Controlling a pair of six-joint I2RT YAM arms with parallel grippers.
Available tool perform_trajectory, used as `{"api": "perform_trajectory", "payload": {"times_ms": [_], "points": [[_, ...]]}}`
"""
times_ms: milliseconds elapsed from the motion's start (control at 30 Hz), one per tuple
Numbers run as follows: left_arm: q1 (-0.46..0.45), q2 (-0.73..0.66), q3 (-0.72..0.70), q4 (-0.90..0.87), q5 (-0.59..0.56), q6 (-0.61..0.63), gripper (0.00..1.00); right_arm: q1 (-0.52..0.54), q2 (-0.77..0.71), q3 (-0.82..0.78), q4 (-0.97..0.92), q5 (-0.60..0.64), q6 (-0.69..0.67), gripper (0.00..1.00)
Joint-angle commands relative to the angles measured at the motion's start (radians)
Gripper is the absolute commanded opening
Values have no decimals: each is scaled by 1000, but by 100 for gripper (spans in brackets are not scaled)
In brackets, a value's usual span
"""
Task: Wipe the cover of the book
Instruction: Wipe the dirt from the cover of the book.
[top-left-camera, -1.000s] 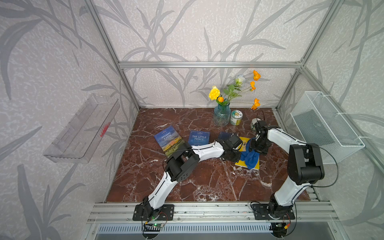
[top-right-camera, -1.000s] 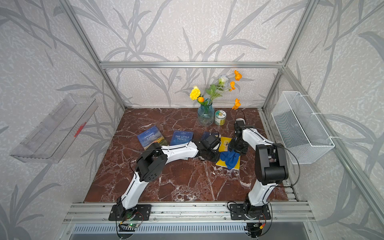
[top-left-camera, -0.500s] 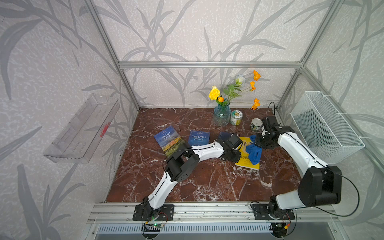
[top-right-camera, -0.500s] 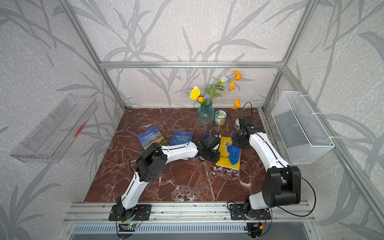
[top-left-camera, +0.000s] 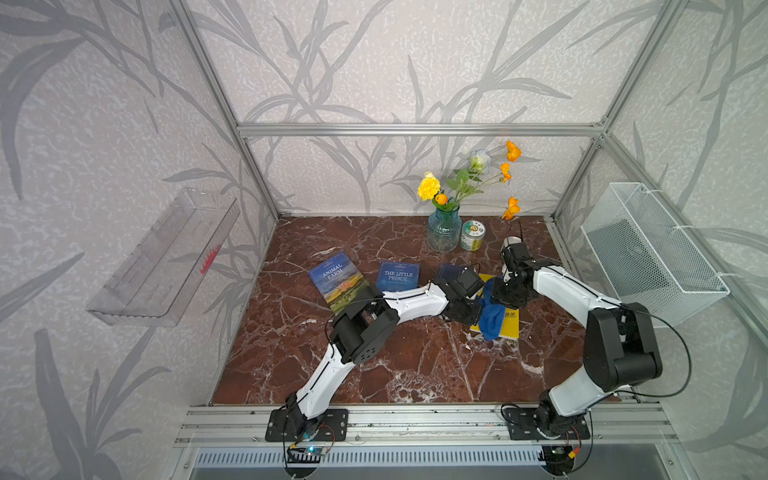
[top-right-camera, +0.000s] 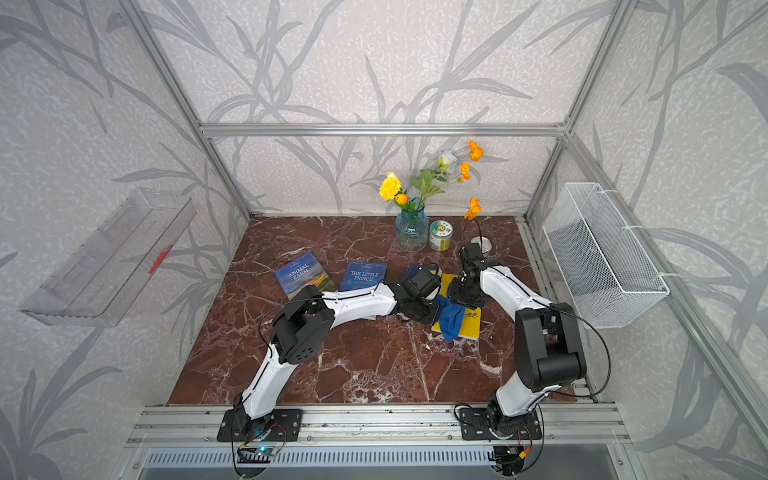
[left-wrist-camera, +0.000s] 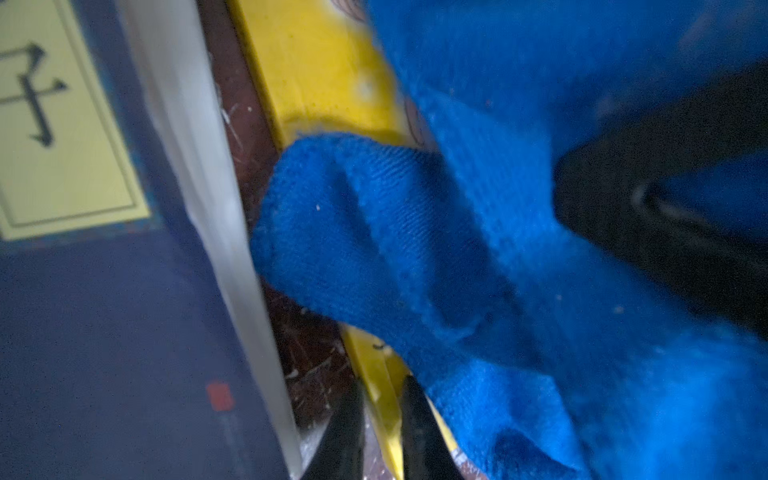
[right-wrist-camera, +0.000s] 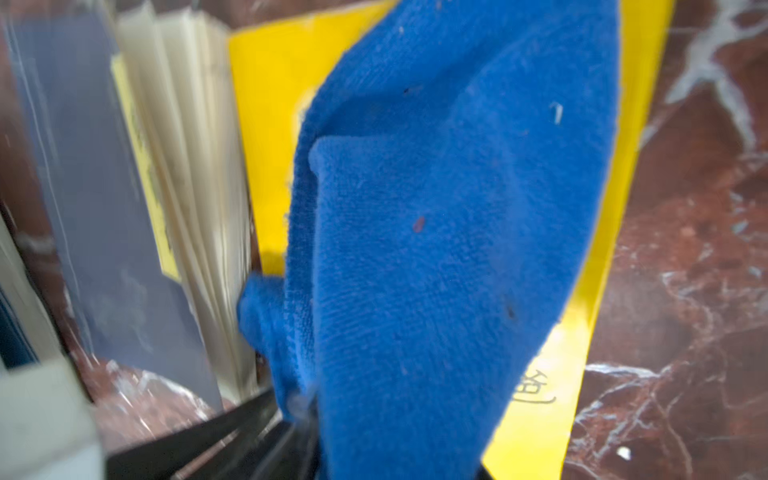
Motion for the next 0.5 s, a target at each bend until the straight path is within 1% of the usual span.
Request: {"api": "perform_trajectory", "payload": {"times_ms": [0, 33, 67, 200, 300, 400, 467], "points": [[-9, 27, -40, -139, -25, 10, 18, -9, -66, 16, -89, 46, -37, 56], [-9, 27, -40, -139, -27, 8, 18, -15, -81, 29, -117, 57, -49, 64], [-9, 27, -40, -138, -25, 9, 18, -23, -95, 43, -144, 62, -58, 68], [-9, 30, -38, -141, -25, 9, 18, -66, -131, 81, -183, 51, -86, 69], [-9, 33, -36, -142, -26, 9, 18, -83, -125, 86, -129, 46, -84, 69], [-9, 34, -35, -144, -28, 10, 18, -83, -58, 110, -77, -8, -85, 70], [-9, 35, -35, -144, -30, 10, 18, -75, 17, 143, -84, -52, -82, 70]]}}
